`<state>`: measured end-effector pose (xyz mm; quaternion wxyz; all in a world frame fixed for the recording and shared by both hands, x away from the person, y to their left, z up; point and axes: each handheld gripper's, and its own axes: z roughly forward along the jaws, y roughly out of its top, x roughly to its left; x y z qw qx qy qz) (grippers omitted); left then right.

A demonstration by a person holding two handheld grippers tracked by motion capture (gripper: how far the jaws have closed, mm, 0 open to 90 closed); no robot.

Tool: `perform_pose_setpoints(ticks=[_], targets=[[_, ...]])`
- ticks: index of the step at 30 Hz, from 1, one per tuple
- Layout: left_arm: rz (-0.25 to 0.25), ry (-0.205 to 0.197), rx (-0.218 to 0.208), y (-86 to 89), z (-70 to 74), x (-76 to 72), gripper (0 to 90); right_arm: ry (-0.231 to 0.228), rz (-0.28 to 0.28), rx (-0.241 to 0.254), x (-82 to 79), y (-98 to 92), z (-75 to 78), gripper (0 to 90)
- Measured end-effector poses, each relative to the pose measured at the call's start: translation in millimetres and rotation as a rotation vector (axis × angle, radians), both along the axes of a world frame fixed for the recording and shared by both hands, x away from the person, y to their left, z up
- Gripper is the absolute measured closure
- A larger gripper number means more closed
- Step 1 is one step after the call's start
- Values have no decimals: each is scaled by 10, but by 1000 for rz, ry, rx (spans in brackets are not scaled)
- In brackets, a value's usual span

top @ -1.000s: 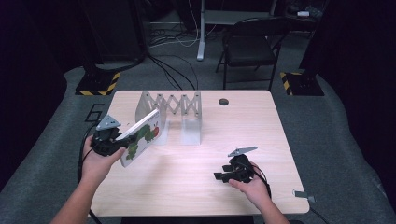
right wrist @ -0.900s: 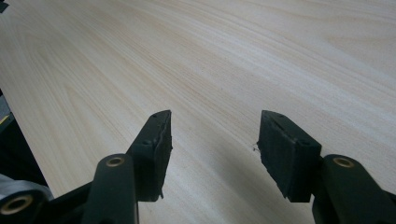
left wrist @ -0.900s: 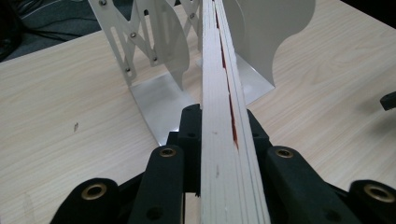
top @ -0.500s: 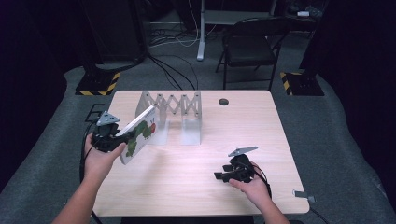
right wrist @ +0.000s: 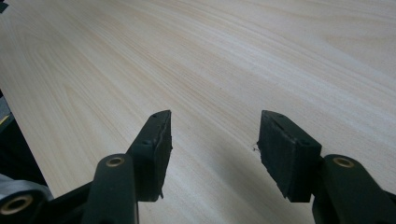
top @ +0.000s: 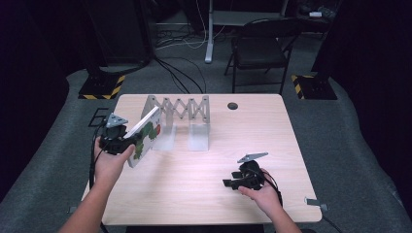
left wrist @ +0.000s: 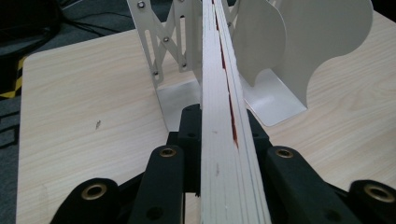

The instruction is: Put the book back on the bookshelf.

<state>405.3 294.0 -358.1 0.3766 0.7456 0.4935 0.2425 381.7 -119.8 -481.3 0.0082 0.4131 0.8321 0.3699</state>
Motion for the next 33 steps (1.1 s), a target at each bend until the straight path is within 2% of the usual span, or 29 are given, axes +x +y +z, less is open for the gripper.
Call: perform_pose_setpoints(ticks=[10,14,16,21,22,24,33], targets=[[32,-10,12,-75,-21,80,758,1,1,0,0,2,-5,444],[42,-16,-1,-102,-46,121,758,5,-2,2,0,-5,-3,444],[47,-9,3,-111,-53,141,758,7,-5,2,0,-7,-2,444],[66,-20,-3,-124,-77,186,758,6,-3,0,3,-4,-7,444],[66,-11,3,-122,-70,192,758,5,-4,-1,4,-3,-8,444],[76,-23,-5,-128,-81,211,758,7,-3,0,2,-6,-4,444],[95,-25,-6,-143,-122,273,758,2,-8,3,6,-9,-5,444]])
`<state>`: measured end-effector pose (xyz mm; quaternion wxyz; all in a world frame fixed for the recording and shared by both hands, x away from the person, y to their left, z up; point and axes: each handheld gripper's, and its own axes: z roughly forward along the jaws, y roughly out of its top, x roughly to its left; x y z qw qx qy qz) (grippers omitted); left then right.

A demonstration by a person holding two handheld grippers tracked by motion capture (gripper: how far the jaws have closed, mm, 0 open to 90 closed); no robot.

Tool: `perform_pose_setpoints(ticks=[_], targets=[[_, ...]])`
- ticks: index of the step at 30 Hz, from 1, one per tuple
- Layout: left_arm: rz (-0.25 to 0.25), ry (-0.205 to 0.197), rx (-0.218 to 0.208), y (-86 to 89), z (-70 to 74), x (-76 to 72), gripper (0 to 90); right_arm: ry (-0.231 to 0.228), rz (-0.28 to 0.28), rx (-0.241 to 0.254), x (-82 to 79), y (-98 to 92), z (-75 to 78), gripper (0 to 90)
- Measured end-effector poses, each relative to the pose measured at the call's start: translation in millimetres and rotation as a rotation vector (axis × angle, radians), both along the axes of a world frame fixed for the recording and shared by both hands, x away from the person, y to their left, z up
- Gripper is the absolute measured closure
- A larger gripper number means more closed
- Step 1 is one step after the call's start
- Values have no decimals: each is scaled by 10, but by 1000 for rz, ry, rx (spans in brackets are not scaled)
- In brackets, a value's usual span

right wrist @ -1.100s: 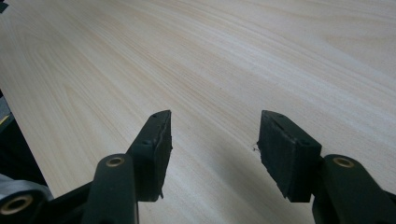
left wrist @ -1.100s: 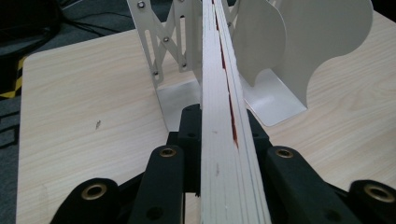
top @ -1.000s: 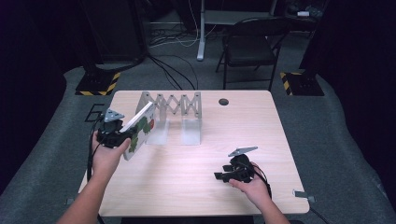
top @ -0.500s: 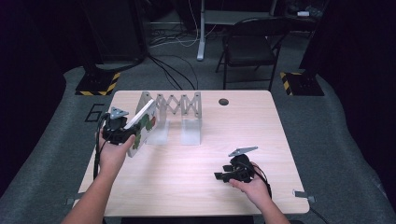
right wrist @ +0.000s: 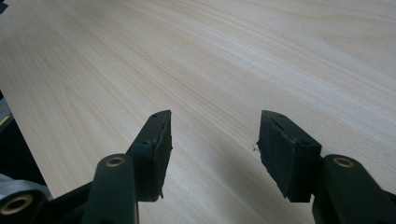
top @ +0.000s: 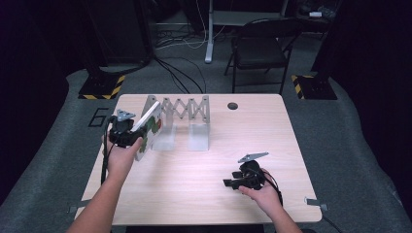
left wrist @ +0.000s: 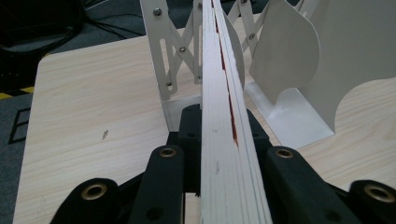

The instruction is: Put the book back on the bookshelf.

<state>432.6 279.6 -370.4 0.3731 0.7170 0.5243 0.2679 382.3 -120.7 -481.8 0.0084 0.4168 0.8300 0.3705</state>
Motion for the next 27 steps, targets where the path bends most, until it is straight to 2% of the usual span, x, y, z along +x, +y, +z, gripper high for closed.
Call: perform_pose_setpoints(ticks=[27], targets=[[47,-2,5,-135,-218,181,758,13,7,-3,6,6,-2,444]])
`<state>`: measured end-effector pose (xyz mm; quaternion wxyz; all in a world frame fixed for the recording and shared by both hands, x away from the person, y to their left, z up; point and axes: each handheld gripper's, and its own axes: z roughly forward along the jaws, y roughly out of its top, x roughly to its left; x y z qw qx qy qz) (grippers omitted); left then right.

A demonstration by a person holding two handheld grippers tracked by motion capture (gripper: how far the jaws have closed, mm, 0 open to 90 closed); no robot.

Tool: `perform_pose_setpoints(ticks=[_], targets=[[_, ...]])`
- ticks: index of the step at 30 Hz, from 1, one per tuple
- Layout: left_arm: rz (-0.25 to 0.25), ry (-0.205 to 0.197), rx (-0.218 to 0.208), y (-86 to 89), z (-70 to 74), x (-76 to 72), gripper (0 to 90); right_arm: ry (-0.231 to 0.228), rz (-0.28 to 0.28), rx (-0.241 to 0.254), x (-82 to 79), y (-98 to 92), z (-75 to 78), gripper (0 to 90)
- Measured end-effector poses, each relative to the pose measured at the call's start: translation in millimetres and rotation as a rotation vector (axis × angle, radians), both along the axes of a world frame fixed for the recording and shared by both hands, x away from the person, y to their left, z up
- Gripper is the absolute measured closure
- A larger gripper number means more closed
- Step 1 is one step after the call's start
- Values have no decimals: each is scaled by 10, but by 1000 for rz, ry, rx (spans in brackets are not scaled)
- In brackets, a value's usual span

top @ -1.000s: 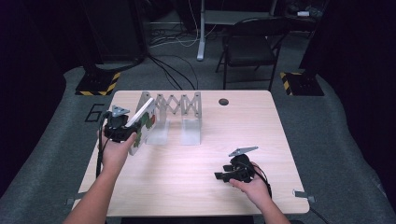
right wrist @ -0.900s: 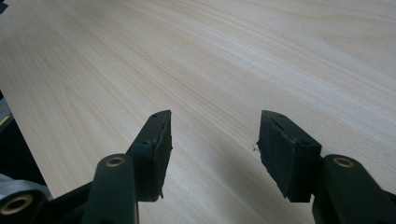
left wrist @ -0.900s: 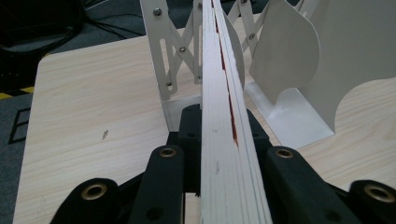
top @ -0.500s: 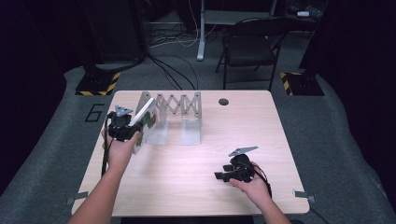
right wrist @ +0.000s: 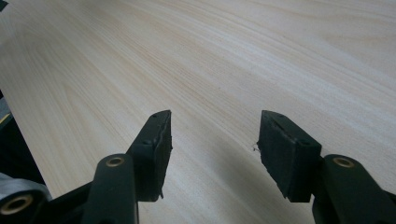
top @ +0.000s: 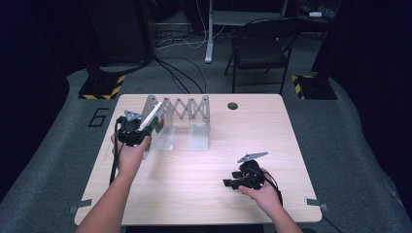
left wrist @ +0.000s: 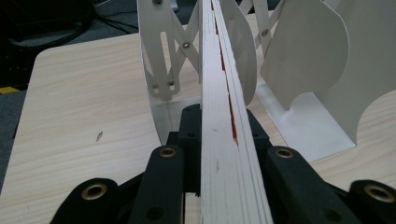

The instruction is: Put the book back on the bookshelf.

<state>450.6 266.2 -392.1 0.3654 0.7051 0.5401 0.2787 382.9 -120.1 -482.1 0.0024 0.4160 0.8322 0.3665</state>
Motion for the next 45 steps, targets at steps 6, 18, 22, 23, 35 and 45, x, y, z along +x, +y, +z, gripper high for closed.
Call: perform_pose_setpoints(ticks=[6,18,22,23,35,45], targets=[[14,0,0,-32,-60,19,758,-4,2,0,3,-6,0,444],[39,6,8,-37,-192,84,758,-11,7,1,10,-9,-8,444],[42,13,7,-31,-209,104,758,-10,6,2,13,-13,-9,444],[46,10,7,-32,-217,109,758,-11,6,2,14,-13,-9,444],[57,26,18,-33,-322,136,758,0,-3,3,6,-18,-2,444],[63,35,28,-78,-381,148,757,-5,4,1,9,-18,-5,444]])
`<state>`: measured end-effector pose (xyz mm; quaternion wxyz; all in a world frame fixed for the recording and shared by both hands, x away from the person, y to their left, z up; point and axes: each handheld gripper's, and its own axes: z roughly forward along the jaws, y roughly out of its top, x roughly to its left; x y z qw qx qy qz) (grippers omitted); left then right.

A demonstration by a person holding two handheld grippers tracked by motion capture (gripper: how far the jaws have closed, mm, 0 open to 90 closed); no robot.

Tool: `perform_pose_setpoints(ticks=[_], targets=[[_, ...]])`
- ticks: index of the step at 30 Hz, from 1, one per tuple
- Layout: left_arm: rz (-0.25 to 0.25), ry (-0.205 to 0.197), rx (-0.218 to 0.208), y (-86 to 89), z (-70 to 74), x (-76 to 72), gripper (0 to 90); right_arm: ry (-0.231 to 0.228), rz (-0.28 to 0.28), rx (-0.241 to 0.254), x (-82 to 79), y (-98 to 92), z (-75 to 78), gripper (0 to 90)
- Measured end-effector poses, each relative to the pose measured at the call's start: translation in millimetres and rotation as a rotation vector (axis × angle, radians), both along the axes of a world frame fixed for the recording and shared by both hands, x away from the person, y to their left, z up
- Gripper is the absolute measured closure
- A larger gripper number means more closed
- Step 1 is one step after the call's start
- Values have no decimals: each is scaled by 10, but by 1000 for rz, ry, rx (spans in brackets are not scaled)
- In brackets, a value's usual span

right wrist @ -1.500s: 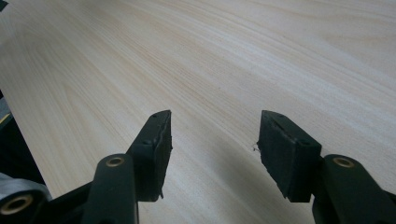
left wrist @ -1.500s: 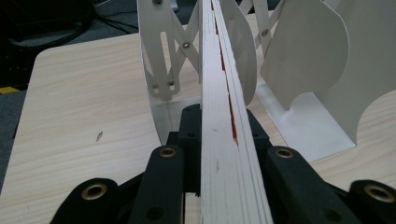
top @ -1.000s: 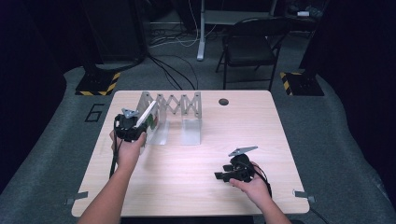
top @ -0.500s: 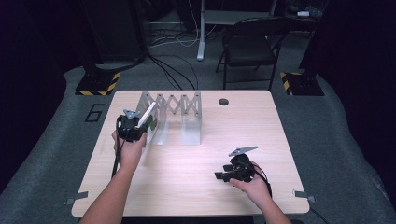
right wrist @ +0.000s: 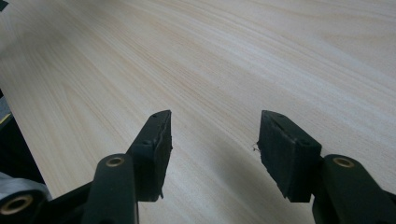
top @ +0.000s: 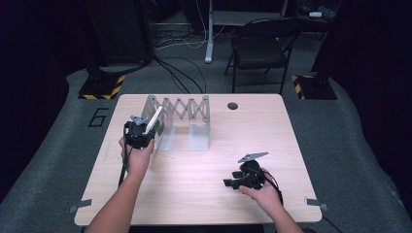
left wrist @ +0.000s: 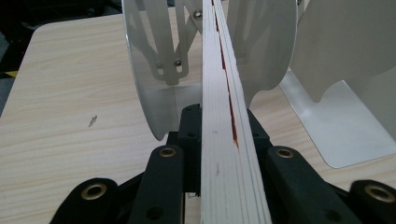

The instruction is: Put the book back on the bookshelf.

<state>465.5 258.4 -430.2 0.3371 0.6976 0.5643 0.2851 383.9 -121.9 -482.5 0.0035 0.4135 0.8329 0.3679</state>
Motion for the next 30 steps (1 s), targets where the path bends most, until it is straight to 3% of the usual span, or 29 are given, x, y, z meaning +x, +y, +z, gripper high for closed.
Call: perform_pose_setpoints(ticks=[10,18,22,30], targets=[[4,43,17,-34,-59,47,755,0,-8,3,15,-28,-16,443],[25,46,-17,-30,-80,82,755,5,-3,6,23,-4,-13,443],[18,69,-2,-33,-105,101,753,8,-2,7,30,-6,-14,443],[20,68,4,-38,-114,118,745,7,-7,11,28,-17,-11,443]])
